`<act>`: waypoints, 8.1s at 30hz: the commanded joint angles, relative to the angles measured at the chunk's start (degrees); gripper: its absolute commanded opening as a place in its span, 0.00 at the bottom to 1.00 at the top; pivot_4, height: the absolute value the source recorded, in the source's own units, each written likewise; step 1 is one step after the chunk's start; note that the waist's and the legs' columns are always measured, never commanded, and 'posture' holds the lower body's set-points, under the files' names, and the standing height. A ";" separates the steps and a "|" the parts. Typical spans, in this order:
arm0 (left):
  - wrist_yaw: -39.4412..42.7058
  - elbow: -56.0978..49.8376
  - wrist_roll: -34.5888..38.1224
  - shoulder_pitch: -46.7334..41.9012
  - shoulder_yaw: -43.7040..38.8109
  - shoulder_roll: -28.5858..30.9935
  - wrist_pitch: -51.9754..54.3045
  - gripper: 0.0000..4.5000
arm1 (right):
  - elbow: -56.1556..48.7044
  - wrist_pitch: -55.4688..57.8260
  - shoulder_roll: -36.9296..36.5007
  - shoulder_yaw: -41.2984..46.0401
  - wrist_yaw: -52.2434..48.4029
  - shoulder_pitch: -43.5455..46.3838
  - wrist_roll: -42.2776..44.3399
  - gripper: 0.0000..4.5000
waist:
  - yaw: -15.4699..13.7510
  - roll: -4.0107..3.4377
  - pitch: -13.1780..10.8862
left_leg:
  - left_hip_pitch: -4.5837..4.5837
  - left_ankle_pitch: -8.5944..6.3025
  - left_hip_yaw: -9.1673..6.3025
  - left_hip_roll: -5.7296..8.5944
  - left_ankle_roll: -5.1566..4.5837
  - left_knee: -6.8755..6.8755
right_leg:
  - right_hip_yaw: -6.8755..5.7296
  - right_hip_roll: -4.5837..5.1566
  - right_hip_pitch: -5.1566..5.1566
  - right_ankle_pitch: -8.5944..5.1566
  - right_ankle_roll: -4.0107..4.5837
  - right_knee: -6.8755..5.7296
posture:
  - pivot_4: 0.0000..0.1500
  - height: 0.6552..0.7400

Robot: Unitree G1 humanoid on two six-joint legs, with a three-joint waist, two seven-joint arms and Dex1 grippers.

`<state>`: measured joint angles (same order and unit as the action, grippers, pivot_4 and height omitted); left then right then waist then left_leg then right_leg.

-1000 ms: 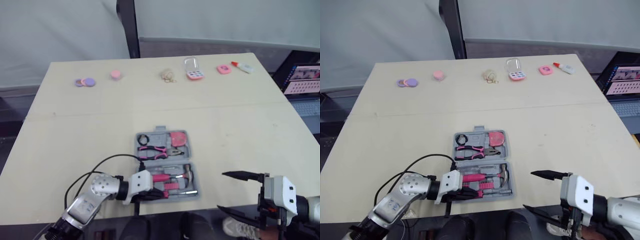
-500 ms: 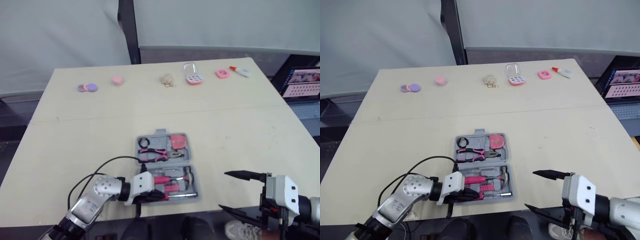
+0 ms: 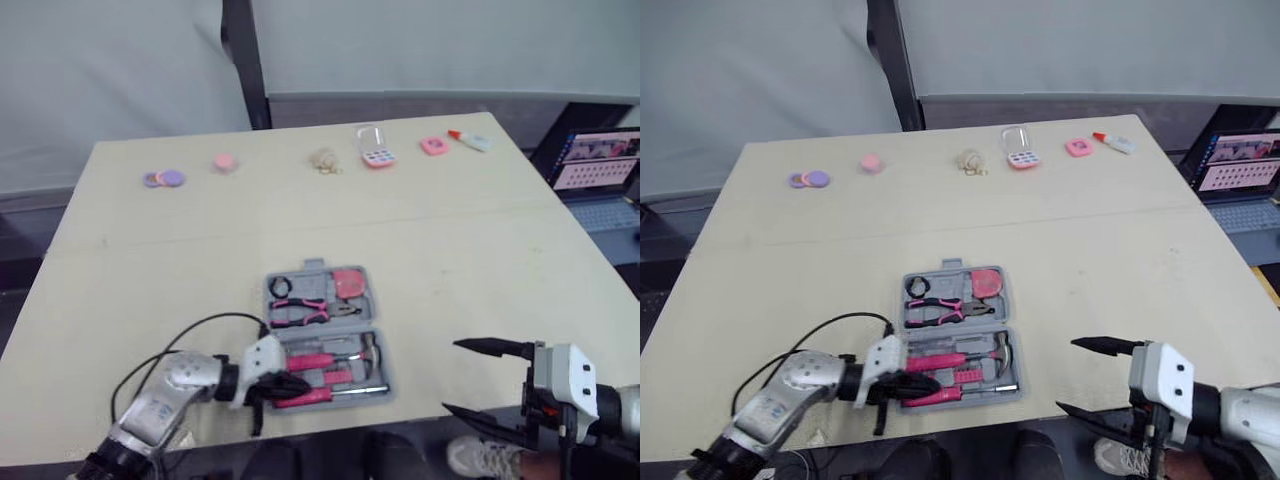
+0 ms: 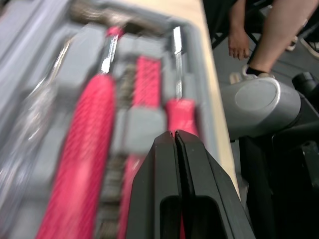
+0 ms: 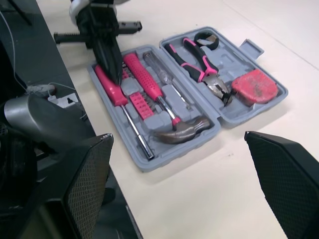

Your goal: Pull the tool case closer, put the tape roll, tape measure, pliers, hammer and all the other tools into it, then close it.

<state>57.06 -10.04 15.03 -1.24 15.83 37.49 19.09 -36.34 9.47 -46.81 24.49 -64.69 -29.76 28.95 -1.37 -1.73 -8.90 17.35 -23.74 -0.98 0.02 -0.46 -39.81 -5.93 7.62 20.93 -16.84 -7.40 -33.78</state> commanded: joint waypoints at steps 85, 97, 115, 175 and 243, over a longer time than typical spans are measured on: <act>-7.39 10.12 -2.19 -8.34 -7.42 -6.02 6.48 0.00 | 27.71 35.69 11.91 -42.95 15.65 54.01 -19.25 0.03 | 0.00 0.49 -0.81 | 1.88 0.17 0.10 0.44 0.23 -0.82 | -0.18 -0.05 1.68 0.20 -0.35 -0.46 | 1.00 1.00; -6.56 6.48 -1.63 -6.05 -7.34 -5.51 9.01 0.00 | 23.47 37.89 12.50 -42.78 15.83 51.53 -18.84 0.03 | 0.20 0.48 -0.80 | 1.87 0.17 0.05 0.43 0.23 -0.84 | -0.18 -0.06 1.65 0.21 -0.35 -0.46 | 1.00 1.00; -6.60 1.05 0.01 -3.73 -8.70 -5.26 13.92 0.00 | 18.85 40.95 12.72 -43.45 15.76 49.82 -18.14 0.03 | 0.39 0.48 -0.80 | 1.86 0.17 0.00 0.41 0.23 -0.80 | -0.16 -0.06 1.67 0.21 -0.35 -0.43 | 1.00 1.00; -2.15 -10.44 16.27 7.40 -31.93 5.08 18.95 0.00 | 17.46 39.93 3.89 -34.54 13.04 47.31 -12.89 0.03 | 1.41 0.49 -0.82 | 1.88 0.17 -0.02 0.29 0.23 -0.61 | -0.12 0.05 1.77 0.20 -0.34 -0.36 | 1.00 1.00; -14.53 -12.78 3.40 20.12 -10.41 -0.76 9.75 0.00 | 81.43 44.89 26.94 -29.68 -0.42 81.01 -4.08 0.99 | 3.33 0.25 -0.81 | 1.73 0.18 0.07 0.34 0.22 -0.41 | -0.07 -0.06 1.79 0.19 -0.29 -0.44 | 1.00 1.00</act>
<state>43.44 -23.96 19.96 17.09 5.52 35.83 27.35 45.61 55.21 -20.13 -5.07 -62.80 50.13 24.54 1.96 -1.48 -9.71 19.08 -23.56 -0.91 0.36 -0.25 -40.22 -6.00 7.56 22.73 -16.65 -7.68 -34.21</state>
